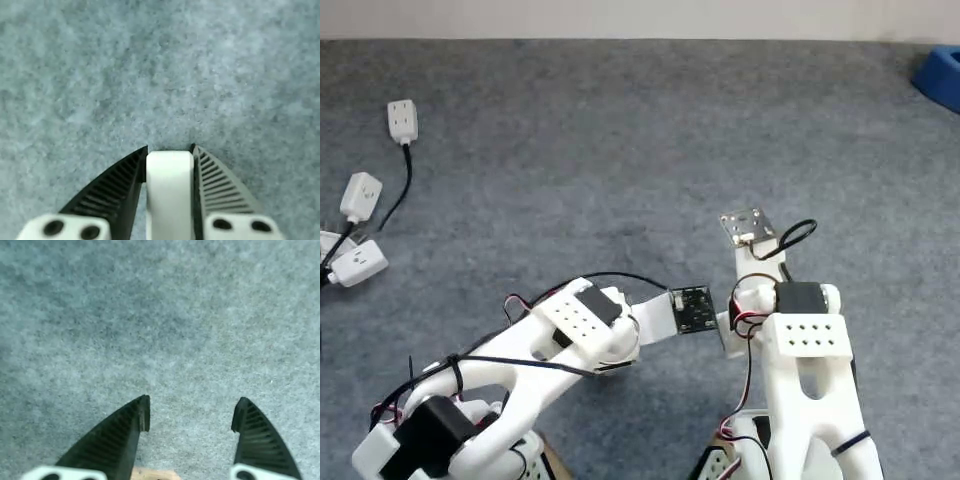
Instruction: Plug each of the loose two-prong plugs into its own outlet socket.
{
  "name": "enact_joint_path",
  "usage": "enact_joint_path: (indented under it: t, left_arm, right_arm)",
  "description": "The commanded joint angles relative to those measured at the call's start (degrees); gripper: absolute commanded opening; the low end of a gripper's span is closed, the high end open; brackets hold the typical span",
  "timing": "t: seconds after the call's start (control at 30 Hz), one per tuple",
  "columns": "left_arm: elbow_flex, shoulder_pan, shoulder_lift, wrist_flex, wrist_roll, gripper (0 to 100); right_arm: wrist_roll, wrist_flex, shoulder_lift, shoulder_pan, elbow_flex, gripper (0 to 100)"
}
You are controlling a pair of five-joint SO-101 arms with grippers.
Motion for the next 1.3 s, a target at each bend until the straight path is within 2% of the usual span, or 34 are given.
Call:
enact_joint_path:
  t: [0.0,0.2,0.33,0.4,0.47,0.57,0.8,1.1,1.2,1.27]
  left_arm:
    - [0.75,-0.22,-0.22,0.18,-3.6,15]
    - [-5.14,1.19,-0.22,5.63,-3.52,16]
    - [-12.44,-2.24,-0.22,9.05,-3.69,16]
    - [-16.48,-6.2,-0.22,9.85,-3.78,16]
    - [-19.82,-12.97,0.13,9.49,-4.4,15]
    - [-20.26,-21.49,0.31,7.65,-9.05,15]
    - [-18.15,-30.73,-0.13,7.56,-12.31,15]
    - [-10.77,-31.43,-0.57,8.09,-11.96,15]
    - [-8.75,-31.69,-4.53,8.53,-11.87,15]
    - [-8.31,-31.34,-9.19,12.04,-11.87,15]
  right_arm:
    - [0.44,0.31,-0.75,-0.13,-0.48,27.1]
    - [0.35,0.13,-0.75,-0.31,-0.57,27.1]
    - [0.35,0.04,-0.75,-0.31,-0.48,27.1]
    - [0.35,0.04,-0.75,-0.31,-0.48,27.1]
    - [0.35,0.13,-0.75,-0.22,-0.48,27.1]
    - [0.44,0.13,-0.75,-0.22,-0.4,27.1]
    - [0.44,-0.04,-0.75,-0.4,-0.48,27.1]
    - [0.44,-0.04,-0.75,-0.4,-0.4,27.1]
    - [0.44,-0.04,-0.75,-0.4,-0.4,27.1]
    - [0.44,-0.04,-0.75,-0.4,-0.4,27.1]
